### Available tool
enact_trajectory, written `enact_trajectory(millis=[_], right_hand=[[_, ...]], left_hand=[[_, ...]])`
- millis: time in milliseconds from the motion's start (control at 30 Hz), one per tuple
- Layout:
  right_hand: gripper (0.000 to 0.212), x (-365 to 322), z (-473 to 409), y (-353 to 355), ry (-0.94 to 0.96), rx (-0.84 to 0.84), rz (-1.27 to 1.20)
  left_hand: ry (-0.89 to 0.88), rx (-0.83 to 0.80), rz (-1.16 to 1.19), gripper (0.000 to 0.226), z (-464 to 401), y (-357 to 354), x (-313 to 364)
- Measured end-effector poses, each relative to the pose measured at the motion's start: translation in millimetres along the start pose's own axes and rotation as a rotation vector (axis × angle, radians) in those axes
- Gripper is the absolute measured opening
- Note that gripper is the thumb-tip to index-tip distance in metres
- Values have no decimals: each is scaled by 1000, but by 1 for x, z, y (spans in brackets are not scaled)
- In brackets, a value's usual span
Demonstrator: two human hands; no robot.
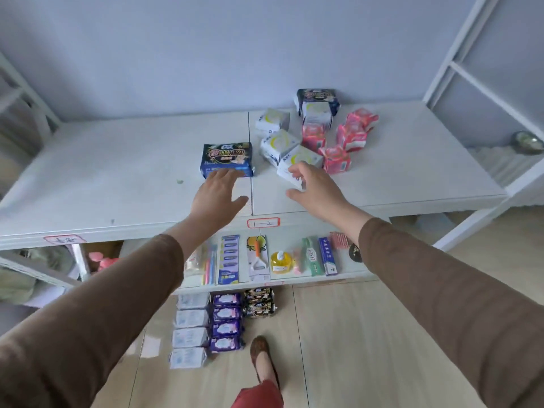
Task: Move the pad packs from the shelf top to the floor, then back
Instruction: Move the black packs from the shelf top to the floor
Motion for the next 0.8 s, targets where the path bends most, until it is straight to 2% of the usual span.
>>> enact_trajectory(millis=[333,433,500,633,800], right_hand=[[49,-29,-129,-57,-111,-154,-128],[33,-34,-156,-72,-131,-115,-162],[41,-34,-173,-72,-111,-93,-158],[42,-13,-204,-52,-76,-38,-149],[36,48,-251,-13,-120,66,-143]], left_hand=[[94,0,-3,54,-103,14,-76],[135,6,9,53,-127,18,-95],[186,-18,17,59,-140,17,-106],[290,-215,23,88,-167,8,-127],[419,-479,220,109,-195,-12,-135]])
Point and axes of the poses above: each hand's wrist, its own z-axis away from the middle knuckle, its own y-axis out of the back of the hand, x = y × z, the point moved 2 cm from there along -z, towards the middle knuckle, and after that the axes turned 11 degrees about z, right-handed, at the moved point
